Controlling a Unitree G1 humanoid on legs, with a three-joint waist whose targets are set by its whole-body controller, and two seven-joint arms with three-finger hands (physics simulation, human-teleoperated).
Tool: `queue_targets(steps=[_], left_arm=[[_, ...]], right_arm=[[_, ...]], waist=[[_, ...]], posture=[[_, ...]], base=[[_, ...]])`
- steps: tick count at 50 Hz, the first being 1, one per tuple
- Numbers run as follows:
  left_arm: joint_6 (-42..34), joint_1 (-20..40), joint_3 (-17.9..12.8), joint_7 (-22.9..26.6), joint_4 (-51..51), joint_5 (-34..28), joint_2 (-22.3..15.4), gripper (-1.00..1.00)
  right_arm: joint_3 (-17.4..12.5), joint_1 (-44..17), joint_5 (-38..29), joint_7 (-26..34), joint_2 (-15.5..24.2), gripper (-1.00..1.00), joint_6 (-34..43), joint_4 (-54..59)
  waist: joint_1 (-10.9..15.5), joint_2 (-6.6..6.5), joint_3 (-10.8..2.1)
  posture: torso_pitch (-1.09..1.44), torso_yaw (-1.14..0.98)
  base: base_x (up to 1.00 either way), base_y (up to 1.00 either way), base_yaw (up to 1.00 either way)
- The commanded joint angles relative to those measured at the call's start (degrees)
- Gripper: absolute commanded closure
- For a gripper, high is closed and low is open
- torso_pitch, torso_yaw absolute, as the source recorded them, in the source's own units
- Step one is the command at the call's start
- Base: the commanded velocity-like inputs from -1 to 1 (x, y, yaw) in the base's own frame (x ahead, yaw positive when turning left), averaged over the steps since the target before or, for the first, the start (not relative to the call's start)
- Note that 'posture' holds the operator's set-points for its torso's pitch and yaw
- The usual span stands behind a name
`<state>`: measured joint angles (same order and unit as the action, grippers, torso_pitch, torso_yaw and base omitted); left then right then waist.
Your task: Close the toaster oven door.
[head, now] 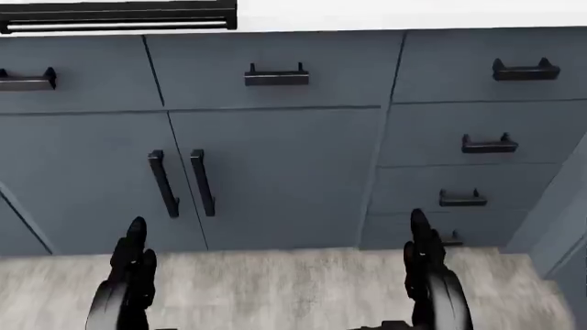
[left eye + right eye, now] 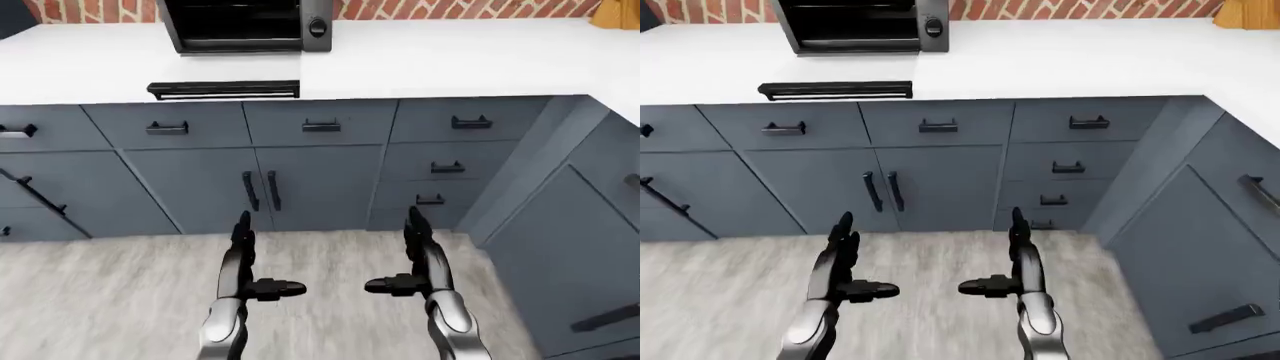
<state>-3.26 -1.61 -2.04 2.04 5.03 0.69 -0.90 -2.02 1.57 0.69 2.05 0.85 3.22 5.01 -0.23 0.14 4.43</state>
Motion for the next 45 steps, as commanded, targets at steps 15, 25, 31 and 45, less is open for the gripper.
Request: queue_targets(steps=[15, 25, 31, 45], left_arm=[[-3.6, 7.0, -6.3, -1.1, -8.3, 4.1, -3.7, -1.00], [-8.4, 10.2, -11.9, -1.0, -11.9, 5.3, -8.4, -1.00], [-13.6, 13.5, -16.9, -2.0, -14.4, 9.3, -12.3, -1.00], [-20.0, 21.9, -24.5, -5.7, -14.2, 15.9, -23.6, -1.00]], right_arm=[[-2.1, -3.5, 0.5, 2.5, 1.8, -1.00, -1.2, -8.2], [-7.8, -7.9, 5.6, 3.7, 5.0, -1.00, 8.5, -15.4], [-10.6, -10.7, 8.3, 3.8, 7.2, -1.00, 12.0, -19.4], [-19.9, -21.3, 18.5, -0.6, 18.4, -1.00, 22.8, -24.5]], waist=[[0.4, -0.09, -4.83], [0.3, -0.11, -5.26], [0.3, -0.26, -5.06], [0.3, -0.35, -4.07]], posture=[[0.00, 0.00], [0.00, 0.00], [0.00, 0.00], [0.00, 0.00]], base=[[0.00, 0.00, 0.00], [0.00, 0.00, 0.00], [0.00, 0.00, 0.00], [0.00, 0.00, 0.00]])
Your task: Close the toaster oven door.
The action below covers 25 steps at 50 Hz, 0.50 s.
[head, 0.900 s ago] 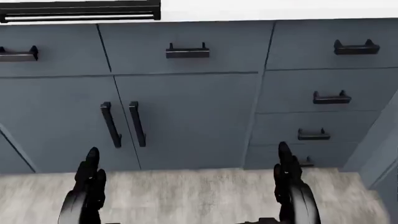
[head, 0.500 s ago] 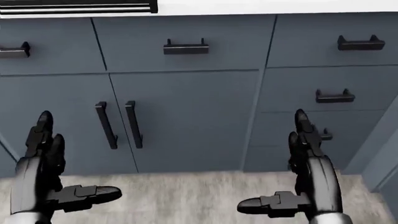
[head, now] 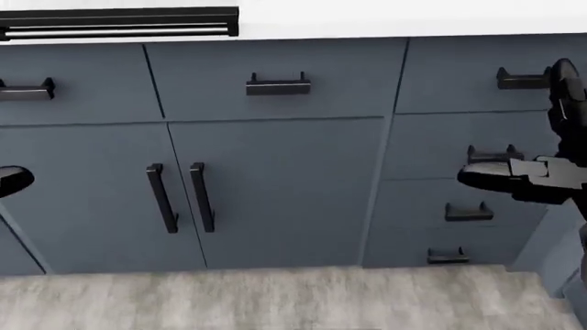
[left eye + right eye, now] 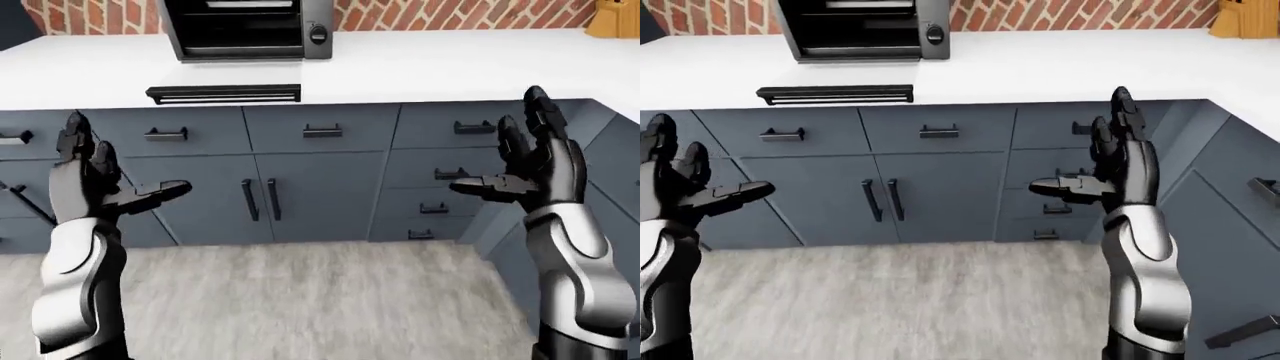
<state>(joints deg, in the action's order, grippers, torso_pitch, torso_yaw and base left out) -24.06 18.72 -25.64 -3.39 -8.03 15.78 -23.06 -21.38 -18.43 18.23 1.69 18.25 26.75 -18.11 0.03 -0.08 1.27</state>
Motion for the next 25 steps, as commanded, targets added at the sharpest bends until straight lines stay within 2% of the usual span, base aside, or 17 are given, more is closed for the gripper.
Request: queue_targets(steps=[1, 10, 14, 21, 22, 25], left_arm=[[0.6, 1.8, -1.0, -0.4, -0.8, 1.1, -2.1, -1.00], [-3.1, 5.1, -4.3, -2.3, -1.1, 4.7, -8.4, -1.00], [-3.5, 6.4, -5.4, -2.7, -0.4, 6.2, -11.3, -1.00], [-4.3, 6.3, -6.3, -3.2, -2.2, 7.5, -13.1, -1.00], [-4.3, 6.3, -6.4, -3.3, -2.1, 7.6, -13.2, -1.00], [-4.5, 7.0, -6.8, -3.6, -1.8, 8.2, -14.2, -1.00]], right_arm=[[-0.8, -1.6, 1.4, -0.4, 1.5, -1.00, -0.4, -1.5], [-4.5, -5.3, 5.9, -2.0, 7.6, -1.00, 1.3, -0.7], [-5.0, -6.2, 6.8, -2.4, 9.6, -1.00, 1.6, -0.9], [-4.9, -6.4, 7.3, -2.4, 10.4, -1.00, 1.5, -1.4], [-4.9, -6.2, 7.2, -2.3, 10.3, -1.00, 1.2, -1.2], [-5.0, -6.3, 7.2, -2.3, 10.6, -1.00, 1.6, -1.4]], waist=[[0.0, -0.14, -0.85], [0.0, -0.17, -0.25], [0.0, -0.14, -0.02], [0.0, -0.22, 0.09], [0.0, -0.43, -0.87], [0.0, -0.54, 0.25]], posture=[[0.00, 0.00], [0.00, 0.00], [0.00, 0.00], [0.00, 0.00], [0.00, 0.00], [0.00, 0.00]], base=[[0.00, 0.00, 0.00], [0.00, 0.00, 0.00], [0.00, 0.00, 0.00], [0.01, 0.00, 0.00], [0.06, 0.00, 0.00], [0.09, 0.00, 0.00]])
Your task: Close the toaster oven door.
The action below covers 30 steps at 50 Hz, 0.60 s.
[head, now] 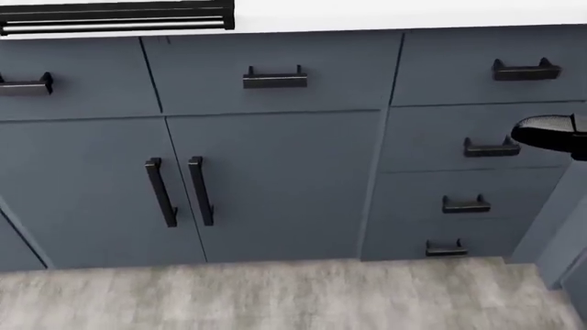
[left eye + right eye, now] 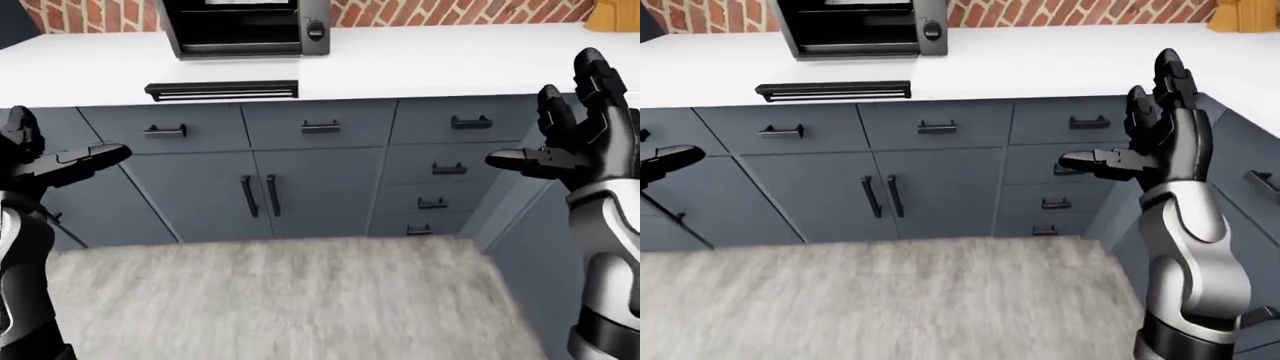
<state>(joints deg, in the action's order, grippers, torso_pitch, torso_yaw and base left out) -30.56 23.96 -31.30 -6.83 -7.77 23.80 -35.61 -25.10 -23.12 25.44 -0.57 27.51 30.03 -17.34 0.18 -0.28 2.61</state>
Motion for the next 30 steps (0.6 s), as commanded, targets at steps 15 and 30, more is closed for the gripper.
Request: queue_targets(steps=[15, 30], left_arm=[[3.7, 1.8, -0.9, -0.3, 0.4, 0.5, -2.4, -1.00], [3.1, 2.2, -1.0, -0.5, 0.3, 1.2, -3.0, -1.00]], right_arm=[[-1.2, -1.5, 0.3, 0.0, 1.3, -1.00, -1.0, -2.9], [-1.6, -2.0, 2.4, -0.6, 1.6, -1.00, 0.8, -3.8]], waist=[[-0.1, -1.76, -0.86], [-0.3, 0.21, -1.09]], posture=[[0.00, 0.00], [0.00, 0.00]], base=[[0.10, 0.06, 0.00], [0.03, 0.13, 0.00]])
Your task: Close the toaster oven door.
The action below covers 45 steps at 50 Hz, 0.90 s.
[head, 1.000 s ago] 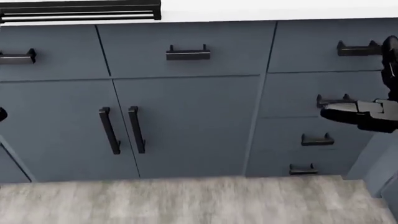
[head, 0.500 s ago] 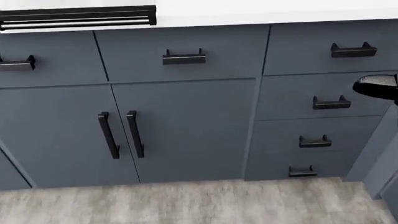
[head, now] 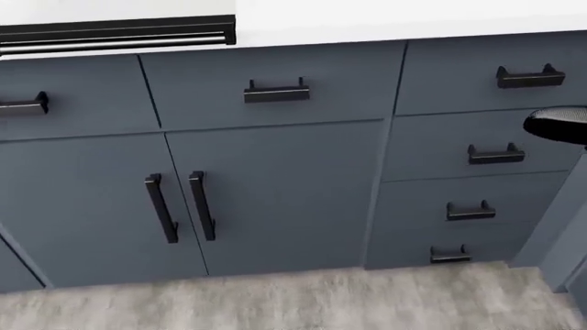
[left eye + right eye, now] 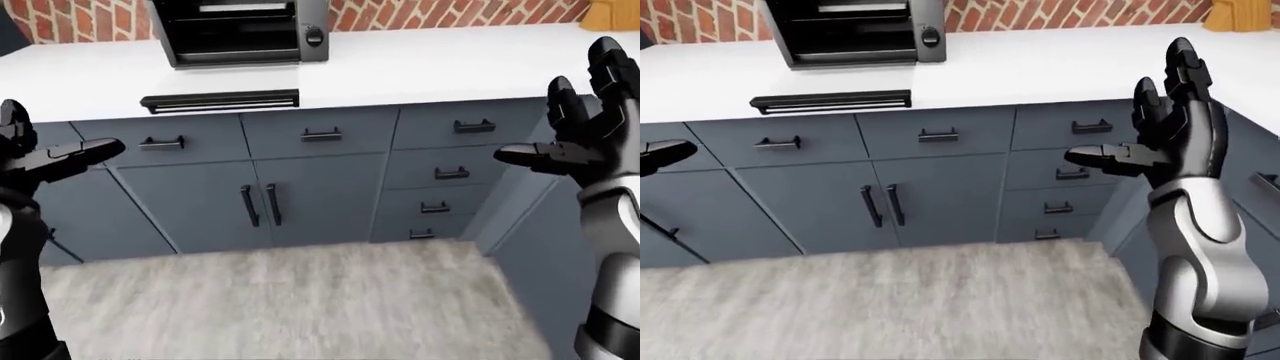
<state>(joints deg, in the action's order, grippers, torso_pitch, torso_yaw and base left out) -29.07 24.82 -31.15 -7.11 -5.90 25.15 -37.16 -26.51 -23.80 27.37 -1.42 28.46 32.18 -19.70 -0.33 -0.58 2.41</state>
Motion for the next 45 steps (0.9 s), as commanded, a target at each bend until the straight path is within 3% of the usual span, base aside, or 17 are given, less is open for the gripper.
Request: queue_targets(steps=[1, 3, 4, 5, 6, 7, 16, 20, 21, 24, 28, 30, 32, 33, 35, 42, 45], left_arm=[[1.6, 1.3, -1.1, -0.3, -1.7, -0.1, -1.5, -1.00], [1.5, 1.3, -1.2, -0.4, -1.8, 0.0, -1.5, -1.00], [1.5, 1.2, -1.2, -0.3, -1.9, 0.0, -1.5, -1.00], [1.4, 1.3, -1.2, -0.4, -1.9, 0.0, -1.6, -1.00], [1.4, 1.2, -1.3, -0.4, -2.0, 0.0, -1.6, -1.00], [1.5, 1.2, -1.2, -0.3, -1.8, 0.0, -1.6, -1.00], [1.8, 1.1, -1.1, -0.2, -1.6, -0.2, -1.4, -1.00], [1.9, 1.1, -1.0, -0.2, -1.6, -0.2, -1.3, -1.00], [1.9, 1.1, -1.1, -0.1, -1.6, -0.2, -1.3, -1.00], [1.9, 1.1, -1.0, -0.1, -1.7, -0.2, -1.3, -1.00], [1.8, 1.0, -1.1, -0.2, -1.9, -0.2, -1.3, -1.00], [1.7, 1.0, -1.1, -0.2, -2.0, -0.2, -1.2, -1.00], [1.7, 1.0, -1.1, -0.2, -2.0, -0.2, -1.2, -1.00], [1.7, 1.1, -1.1, -0.2, -2.0, -0.2, -1.2, -1.00], [1.5, 1.2, -1.1, -0.3, -2.1, -0.1, -1.3, -1.00], [1.1, 1.2, -1.1, -0.4, -2.5, 0.0, -1.4, -1.00], [1.2, 1.3, -1.2, -0.4, -2.3, 0.0, -1.4, -1.00]], right_arm=[[-0.1, -1.2, 0.4, 0.3, 0.7, -1.00, -1.3, -1.4], [-0.1, -1.2, 0.3, 0.3, 0.8, -1.00, -1.3, -1.4], [-0.1, -1.2, 0.3, 0.3, 0.7, -1.00, -1.4, -1.3], [-0.1, -1.2, 0.2, 0.4, 0.8, -1.00, -1.4, -1.4], [-0.1, -1.1, 0.2, 0.5, 0.8, -1.00, -1.4, -1.4], [-0.1, -1.1, 0.1, 0.5, 0.7, -1.00, -1.5, -1.2], [0.1, -0.7, -0.5, 1.0, 0.4, -1.00, -2.2, -1.1], [0.1, -0.6, -0.7, 1.3, 0.4, -1.00, -2.3, -1.3], [0.1, -0.6, -0.8, 1.3, 0.4, -1.00, -2.3, -1.3], [0.1, -0.5, -0.9, 1.4, 0.3, -1.00, -2.4, -1.4], [-0.1, -0.5, -0.8, 1.6, 0.3, -1.00, -2.1, -1.5], [-0.2, -0.5, -0.7, 1.6, 0.4, -1.00, -1.9, -1.6], [-0.2, -0.6, -0.6, 1.6, 0.4, -1.00, -1.8, -1.8], [-0.2, -0.6, -0.7, 1.6, 0.4, -1.00, -1.9, -1.7], [-0.1, -0.6, -0.8, 1.6, 0.3, -1.00, -2.0, -1.7], [-0.2, -0.8, -0.6, 1.7, 0.5, -1.00, -1.7, -1.7], [-0.2, -0.7, -0.7, 1.6, 0.4, -1.00, -1.9, -1.6]], waist=[[0.2, 0.06, -0.80], [0.0, -2.02, -1.22], [-0.1, -3.83, -1.78], [-0.6, -4.36, -2.53], [0.4, -3.33, -1.50], [0.1, -3.85, -1.07], [0.1, 0.82, -1.01], [0.2, 4.01, -1.51], [-0.2, 2.01, -1.28], [0.2, 2.83, -1.93], [0.4, 0.71, -1.24], [0.2, -1.19, -0.98], [0.0, -5.01, -1.73], [0.5, -3.02, -1.31], [0.4, -3.54, -1.12], [0.5, 0.23, -0.55], [0.6, 3.66, -1.00]], posture=[[0.00, 0.00], [0.00, 0.00], [0.00, 0.00], [0.00, 0.00], [0.00, 0.00], [0.00, 0.00], [0.00, 0.00], [0.00, 0.00], [0.00, 0.00], [0.00, 0.00], [0.00, 0.00], [0.00, 0.00], [0.00, 0.00], [0.00, 0.00], [0.00, 0.00], [0.00, 0.00], [0.00, 0.00]], base=[[0.00, 0.21, 0.00], [0.00, 0.21, 0.00], [0.00, 0.21, 0.00], [0.00, 0.22, 0.00], [0.00, 0.21, 0.00], [0.00, 0.20, 0.00], [0.00, 0.20, 0.00], [0.00, 0.11, 0.00], [0.00, 0.09, 0.00], [0.00, 0.08, 0.00], [0.00, 0.07, 0.00], [0.01, 0.05, 0.00], [0.02, 0.06, 0.00], [0.02, 0.05, 0.00], [0.03, 0.05, 0.00], [0.05, 0.05, 0.00], [0.07, 0.03, 0.00]])
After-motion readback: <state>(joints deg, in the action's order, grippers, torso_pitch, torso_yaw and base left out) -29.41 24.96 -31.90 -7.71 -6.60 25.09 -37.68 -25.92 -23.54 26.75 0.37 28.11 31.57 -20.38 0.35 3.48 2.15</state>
